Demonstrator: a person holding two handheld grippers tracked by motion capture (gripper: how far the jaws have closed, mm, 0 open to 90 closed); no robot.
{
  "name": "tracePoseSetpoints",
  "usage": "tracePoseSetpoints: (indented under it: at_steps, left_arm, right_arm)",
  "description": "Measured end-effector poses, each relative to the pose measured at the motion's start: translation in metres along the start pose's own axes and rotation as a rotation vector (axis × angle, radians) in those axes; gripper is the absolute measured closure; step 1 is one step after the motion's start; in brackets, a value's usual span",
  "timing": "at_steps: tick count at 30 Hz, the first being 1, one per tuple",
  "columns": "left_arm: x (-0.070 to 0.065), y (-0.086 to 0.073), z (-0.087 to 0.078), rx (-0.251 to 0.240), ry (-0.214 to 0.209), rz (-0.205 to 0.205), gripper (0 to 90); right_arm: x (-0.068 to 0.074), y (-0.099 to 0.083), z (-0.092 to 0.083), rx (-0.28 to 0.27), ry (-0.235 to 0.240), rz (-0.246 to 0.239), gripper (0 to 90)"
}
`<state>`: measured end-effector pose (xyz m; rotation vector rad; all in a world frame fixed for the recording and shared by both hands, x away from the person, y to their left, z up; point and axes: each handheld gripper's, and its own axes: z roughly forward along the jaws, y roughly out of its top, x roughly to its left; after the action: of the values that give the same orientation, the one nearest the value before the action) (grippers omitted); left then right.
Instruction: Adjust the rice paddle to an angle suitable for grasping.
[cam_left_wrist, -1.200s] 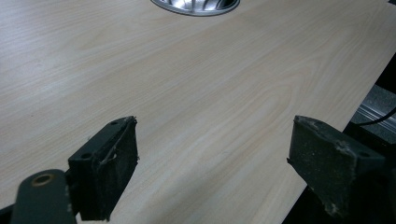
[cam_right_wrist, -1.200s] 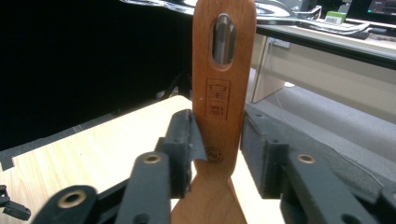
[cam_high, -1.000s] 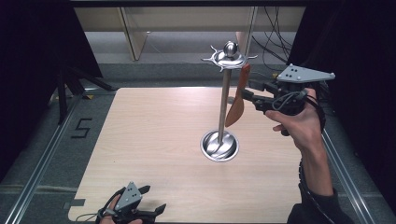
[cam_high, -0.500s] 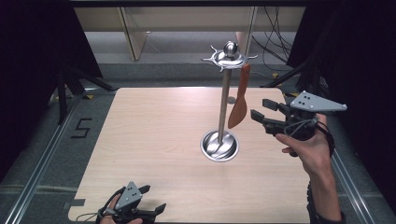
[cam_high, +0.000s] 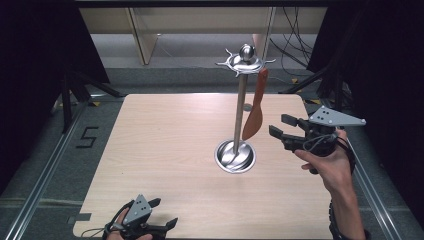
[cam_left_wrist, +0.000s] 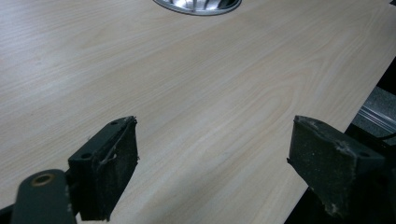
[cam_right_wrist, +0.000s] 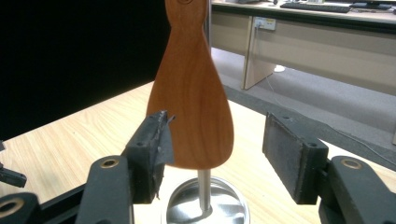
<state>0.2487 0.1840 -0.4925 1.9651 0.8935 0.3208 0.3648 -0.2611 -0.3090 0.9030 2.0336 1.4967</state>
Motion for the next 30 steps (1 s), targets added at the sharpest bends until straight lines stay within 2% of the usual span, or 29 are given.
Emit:
tracePoseSetpoints:
  at_steps: [2, 5, 6, 7, 8, 9, 11, 13, 14, 15, 16, 18, 19, 20, 21, 22, 23, 24, 25, 26, 27, 29, 30]
  left_arm:
    - [0.0, 0.0, 0.0, -0.001, 0.006, 0.0, 15.0]
    - [0.0, 0.0, 0.0, 0.0, 0.0, 0.001, 15.0]
    - [-0.001, 0.0, 0.0, 0.005, 0.0, -0.012, 15.0]
    - [-0.001, 0.0, 0.0, 0.004, 0.0, -0.012, 15.0]
    - [0.0, 0.001, 0.0, 0.003, 0.001, 0.01, 15.0]
    - [-0.001, 0.001, 0.0, 0.003, 0.004, 0.009, 15.0]
    - [0.0, 0.001, 0.0, 0.004, 0.003, 0.009, 15.0]
    - [-0.001, 0.0, 0.0, 0.003, 0.0, -0.013, 15.0]
    - [0.0, 0.001, 0.0, 0.002, 0.001, 0.009, 15.1]
    - [0.0, 0.001, 0.0, 0.003, 0.0, 0.01, 15.0]
    - [-0.001, 0.0, 0.001, 0.002, -0.001, -0.02, 15.0]
    - [-0.001, 0.0, 0.001, 0.003, -0.001, -0.019, 15.0]
    - [-0.001, 0.0, 0.0, 0.002, -0.003, -0.02, 15.0]
    - [-0.001, 0.001, 0.0, 0.003, 0.0, -0.006, 15.0]
    - [0.0, 0.001, -0.001, 0.002, 0.001, 0.009, 15.0]
    - [0.0, 0.001, -0.001, -0.001, 0.002, 0.008, 15.0]
    - [0.0, 0.001, -0.001, -0.002, 0.002, 0.009, 15.0]
    - [0.0, 0.001, -0.001, -0.003, 0.001, 0.01, 15.0]
    - [-0.002, 0.001, 0.0, -0.01, -0.002, -0.025, 15.0]
    - [-0.002, 0.001, 0.0, -0.01, -0.004, -0.021, 15.0]
    - [-0.001, 0.001, 0.0, -0.009, -0.003, 0.005, 15.0]
    - [-0.001, 0.001, -0.001, -0.001, -0.005, 0.011, 15.0]
    - [-0.001, 0.002, -0.001, -0.002, -0.005, 0.011, 15.0]
  right_arm:
    - [-0.001, -0.001, 0.001, -0.006, 0.002, -0.012, 41.3]
    - [0.0, -0.003, 0.0, 0.004, 0.011, 0.011, 41.3]
    - [0.0, -0.004, 0.0, -0.005, -0.002, 0.011, 41.3]
    - [-0.002, -0.005, 0.0, -0.006, 0.002, -0.009, 41.2]
    - [-0.002, -0.006, 0.001, -0.006, 0.013, -0.003, 41.1]
    - [-0.001, -0.007, 0.0, -0.004, -0.001, 0.008, 40.9]
    - [-0.002, -0.008, 0.001, 0.0, 0.004, -0.011, 40.2]
    - [0.0, -0.011, 0.002, 0.005, 0.0, 0.021, 39.9]
    - [-0.002, -0.011, 0.003, 0.007, 0.009, -0.002, 39.6]
    - [-0.001, -0.013, 0.004, 0.0, 0.007, 0.003, 39.4]
    - [0.0, -0.014, 0.003, 0.02, 0.016, 0.019, 39.4]
    - [-0.002, -0.016, 0.005, 0.013, 0.014, -0.007, 39.1]
    - [-0.001, -0.017, 0.005, 0.017, 0.016, 0.011, 39.0]
    - [0.0, -0.018, 0.005, 0.028, 0.014, 0.026, 39.0]
    - [-0.002, -0.02, 0.006, 0.016, 0.012, 0.002, 38.8]
    - [-0.001, -0.021, 0.007, 0.034, 0.021, 0.02, 38.8]
    - [-0.001, -0.023, 0.008, 0.028, 0.007, 0.02, 38.7]
    - [-0.003, -0.024, 0.008, 0.032, 0.016, -0.004, 38.6]
    - [-0.003, -0.025, 0.008, 0.04, 0.015, 0.0, 38.6]
    - [0.0, -0.026, 0.008, 0.051, 0.017, 0.035, 38.5]
    - [-0.003, -0.027, 0.009, 0.05, 0.017, 0.007, 38.4]
    - [-0.001, -0.03, 0.01, 0.052, 0.006, 0.025, 38.0]
    - [-0.003, -0.031, 0.01, 0.052, 0.014, 0.005, 37.7]
